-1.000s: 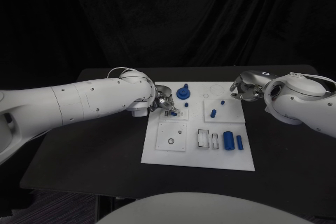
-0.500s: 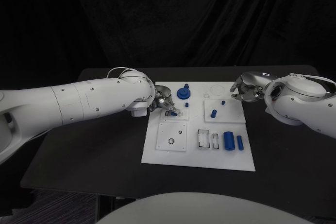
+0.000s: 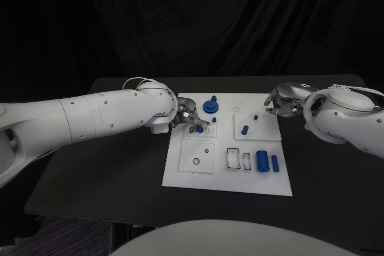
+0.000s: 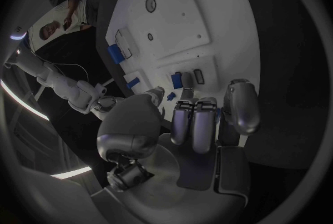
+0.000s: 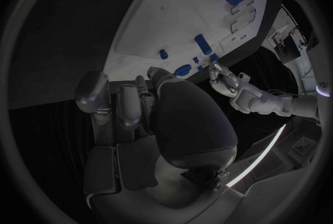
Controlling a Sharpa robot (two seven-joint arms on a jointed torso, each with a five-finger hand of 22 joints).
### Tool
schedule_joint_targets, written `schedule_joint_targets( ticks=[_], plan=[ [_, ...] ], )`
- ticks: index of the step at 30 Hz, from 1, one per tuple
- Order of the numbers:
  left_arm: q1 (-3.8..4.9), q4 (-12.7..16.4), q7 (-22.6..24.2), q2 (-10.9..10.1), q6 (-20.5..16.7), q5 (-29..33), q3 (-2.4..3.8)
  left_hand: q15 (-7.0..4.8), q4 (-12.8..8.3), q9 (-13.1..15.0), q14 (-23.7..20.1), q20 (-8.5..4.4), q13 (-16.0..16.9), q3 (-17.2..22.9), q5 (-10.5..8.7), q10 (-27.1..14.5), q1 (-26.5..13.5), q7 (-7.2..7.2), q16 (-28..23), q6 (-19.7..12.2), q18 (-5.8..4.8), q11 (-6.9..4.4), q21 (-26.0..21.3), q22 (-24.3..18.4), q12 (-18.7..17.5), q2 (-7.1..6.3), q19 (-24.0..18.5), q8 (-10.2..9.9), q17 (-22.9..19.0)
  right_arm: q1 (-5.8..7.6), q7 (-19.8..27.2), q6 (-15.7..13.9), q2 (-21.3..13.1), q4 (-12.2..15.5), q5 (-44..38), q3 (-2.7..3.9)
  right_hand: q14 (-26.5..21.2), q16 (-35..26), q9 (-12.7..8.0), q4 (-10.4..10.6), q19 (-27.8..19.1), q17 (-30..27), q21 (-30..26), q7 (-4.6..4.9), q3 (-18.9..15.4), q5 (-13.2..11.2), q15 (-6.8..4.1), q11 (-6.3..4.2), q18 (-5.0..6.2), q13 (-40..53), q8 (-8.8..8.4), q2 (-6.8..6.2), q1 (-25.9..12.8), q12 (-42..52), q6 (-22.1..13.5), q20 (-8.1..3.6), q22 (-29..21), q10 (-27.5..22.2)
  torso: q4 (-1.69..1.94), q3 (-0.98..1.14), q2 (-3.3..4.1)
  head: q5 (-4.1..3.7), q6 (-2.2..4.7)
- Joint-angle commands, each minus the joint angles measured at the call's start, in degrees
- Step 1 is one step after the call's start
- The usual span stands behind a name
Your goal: Assemble the parts on the task board
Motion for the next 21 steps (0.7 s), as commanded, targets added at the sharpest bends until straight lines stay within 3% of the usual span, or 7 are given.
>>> schedule_joint_targets(
  ticks=[1, 21],
  plan=[
    [-0.13, 0.3, 1.5, 0.0, -1.0, 0.2, 0.03, 0.39, 0.0, 0.1, 5.8, 0.37, 15.1, -0.3, -0.20, 6.1, -0.4, 0.04, 0.2, 0.5, -0.34, 0.38, -0.1, 9.1, 0.2, 0.23, 0.0, -0.4, 15.1, -0.14, -0.9, 0.4, -0.2, 0.0, -0.2, 0.04, -0.1, -0.4, -0.1, 0.0, -0.5, 0.0, -0.4, 0.34, 0.4, 0.2, 0.11, 0.00, 1.18, 2.9, -0.34, -0.43, -0.1, -0.2, 0.1, 0.06, 6.4, -0.5, 0.00, 0.01, 0.00, 0.02, -0.01],
    [-0.24, 0.5, 2.3, -0.1, -1.6, 0.2, 0.03, 0.15, -0.4, 1.0, 5.8, 0.22, 15.1, -1.2, 0.81, 6.1, 0.5, -0.41, 0.2, 1.7, -0.37, 0.04, 0.1, 9.2, 0.2, 1.89, 0.1, 0.8, 15.1, -0.14, -1.0, 0.5, -0.1, 0.0, -0.2, 0.04, -0.2, -0.6, -0.1, -0.1, -0.6, -0.2, -0.6, 0.37, 0.5, 0.2, 0.15, 0.04, 1.20, 2.8, -0.33, -0.38, -0.1, -0.3, 0.2, 0.09, 6.4, -0.7, -0.01, 0.02, 0.01, 0.07, -0.01]
  ],
)
